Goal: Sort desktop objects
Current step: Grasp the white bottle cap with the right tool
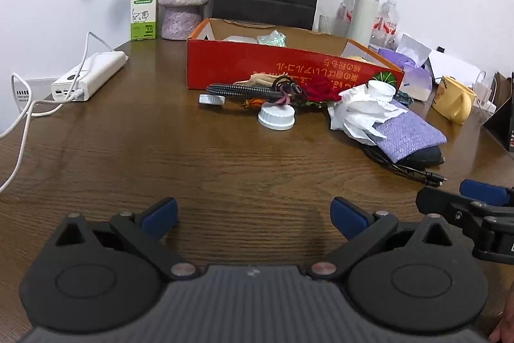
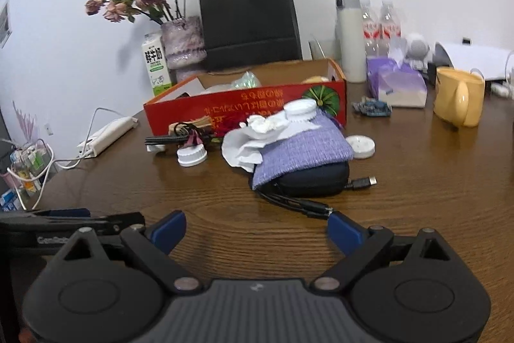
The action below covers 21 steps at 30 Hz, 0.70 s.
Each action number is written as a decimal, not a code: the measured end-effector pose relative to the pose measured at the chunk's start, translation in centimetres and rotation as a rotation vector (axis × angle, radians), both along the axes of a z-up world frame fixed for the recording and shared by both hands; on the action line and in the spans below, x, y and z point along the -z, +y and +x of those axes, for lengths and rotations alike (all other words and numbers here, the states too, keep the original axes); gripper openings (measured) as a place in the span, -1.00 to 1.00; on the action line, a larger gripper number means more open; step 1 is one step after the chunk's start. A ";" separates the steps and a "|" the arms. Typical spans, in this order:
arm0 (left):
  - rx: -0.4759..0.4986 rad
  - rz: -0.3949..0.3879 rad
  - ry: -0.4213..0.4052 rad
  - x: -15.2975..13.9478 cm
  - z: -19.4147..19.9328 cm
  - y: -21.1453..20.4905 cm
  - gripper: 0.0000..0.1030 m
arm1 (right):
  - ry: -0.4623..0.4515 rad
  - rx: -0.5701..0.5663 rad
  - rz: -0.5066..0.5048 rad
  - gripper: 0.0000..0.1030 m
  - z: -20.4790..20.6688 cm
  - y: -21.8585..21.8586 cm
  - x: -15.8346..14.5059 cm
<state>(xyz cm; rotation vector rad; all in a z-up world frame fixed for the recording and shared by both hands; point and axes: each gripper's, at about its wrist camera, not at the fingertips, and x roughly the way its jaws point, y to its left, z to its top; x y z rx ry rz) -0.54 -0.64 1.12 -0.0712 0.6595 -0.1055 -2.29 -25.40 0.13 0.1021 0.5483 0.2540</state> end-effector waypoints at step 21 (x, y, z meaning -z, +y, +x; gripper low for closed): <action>0.107 -0.040 -0.049 -5.0 12.8 0.5 0.43 | -0.046 0.030 -0.075 0.43 11.8 -1.1 -4.5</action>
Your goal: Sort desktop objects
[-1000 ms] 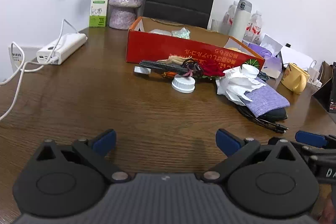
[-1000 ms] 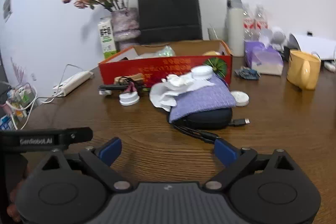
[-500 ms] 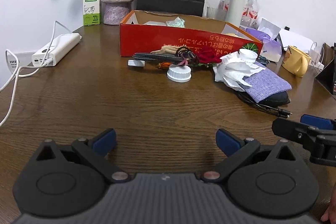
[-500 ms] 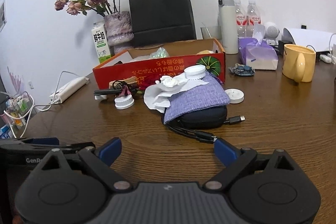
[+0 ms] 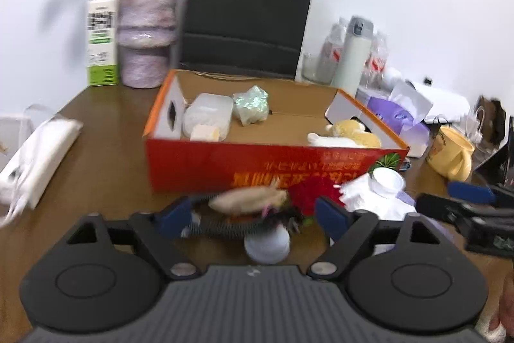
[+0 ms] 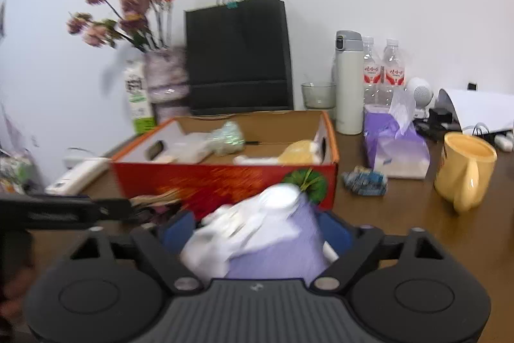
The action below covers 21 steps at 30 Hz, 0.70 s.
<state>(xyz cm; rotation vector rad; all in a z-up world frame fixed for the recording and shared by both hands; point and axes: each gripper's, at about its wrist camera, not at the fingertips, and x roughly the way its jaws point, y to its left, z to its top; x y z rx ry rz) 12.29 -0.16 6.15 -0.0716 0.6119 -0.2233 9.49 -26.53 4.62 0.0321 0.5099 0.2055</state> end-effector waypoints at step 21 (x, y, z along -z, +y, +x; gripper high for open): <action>0.072 -0.145 -0.001 1.0 2.7 1.3 -0.92 | -0.022 -0.003 -0.001 -0.24 5.1 0.7 2.1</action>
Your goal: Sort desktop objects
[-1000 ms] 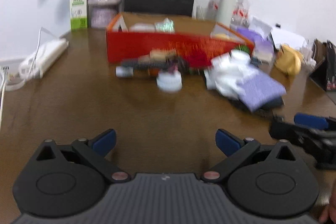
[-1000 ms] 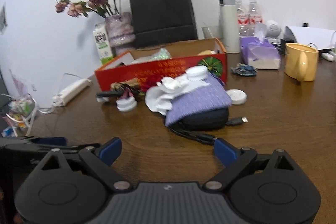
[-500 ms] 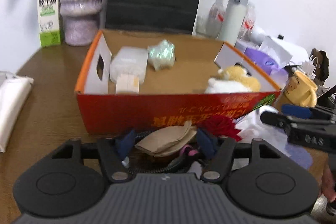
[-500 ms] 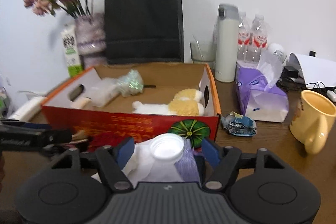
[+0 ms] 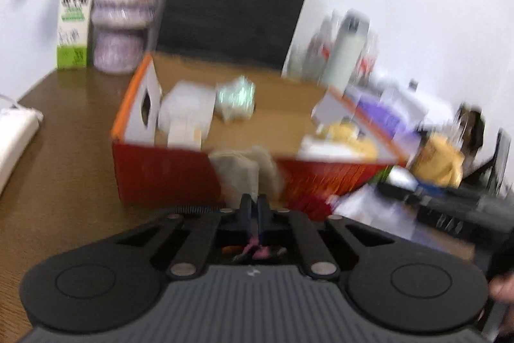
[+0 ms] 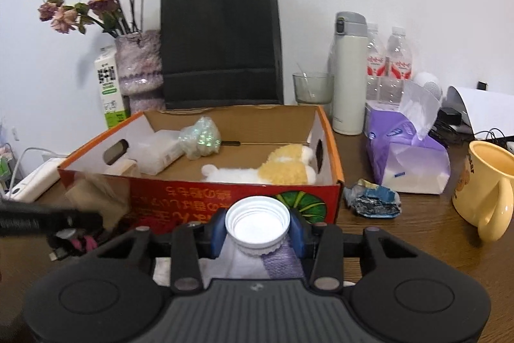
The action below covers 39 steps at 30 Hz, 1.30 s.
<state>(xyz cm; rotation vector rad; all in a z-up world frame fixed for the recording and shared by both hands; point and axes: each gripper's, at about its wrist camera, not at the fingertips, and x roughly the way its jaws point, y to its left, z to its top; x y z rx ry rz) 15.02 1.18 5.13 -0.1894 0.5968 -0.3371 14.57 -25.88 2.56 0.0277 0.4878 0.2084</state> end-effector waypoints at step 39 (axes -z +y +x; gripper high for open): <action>0.115 0.130 0.097 -10.1 10.9 -8.3 -0.94 | 0.135 -0.091 0.122 -0.24 8.9 -2.8 -10.3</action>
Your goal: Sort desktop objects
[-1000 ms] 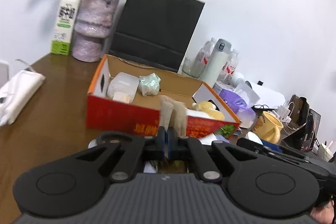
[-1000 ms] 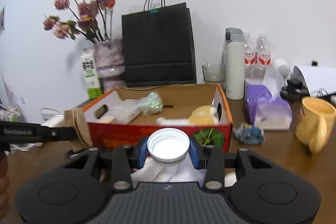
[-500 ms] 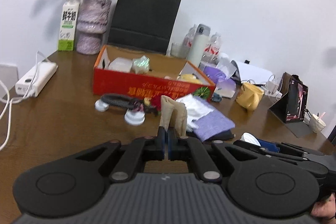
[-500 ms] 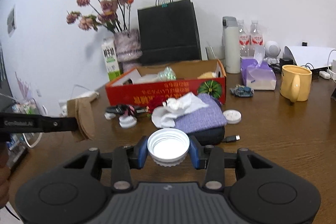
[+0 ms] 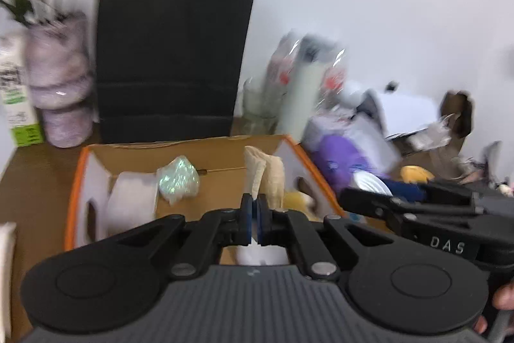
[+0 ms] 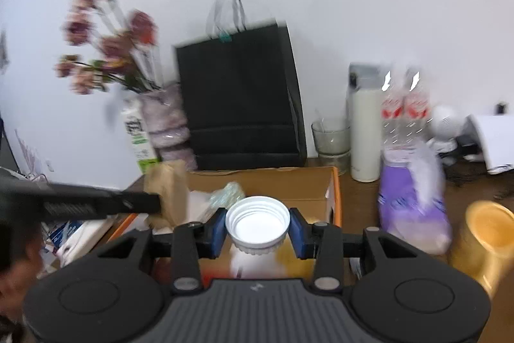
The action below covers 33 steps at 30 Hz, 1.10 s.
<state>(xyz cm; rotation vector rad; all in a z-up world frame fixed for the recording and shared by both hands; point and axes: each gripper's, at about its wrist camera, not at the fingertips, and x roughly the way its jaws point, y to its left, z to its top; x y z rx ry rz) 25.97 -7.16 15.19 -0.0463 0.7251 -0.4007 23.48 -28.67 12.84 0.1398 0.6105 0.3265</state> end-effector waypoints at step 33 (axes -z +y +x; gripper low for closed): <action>-0.174 0.120 0.058 0.5 -0.7 4.6 0.87 | 0.090 0.031 -0.138 0.39 1.8 2.9 0.7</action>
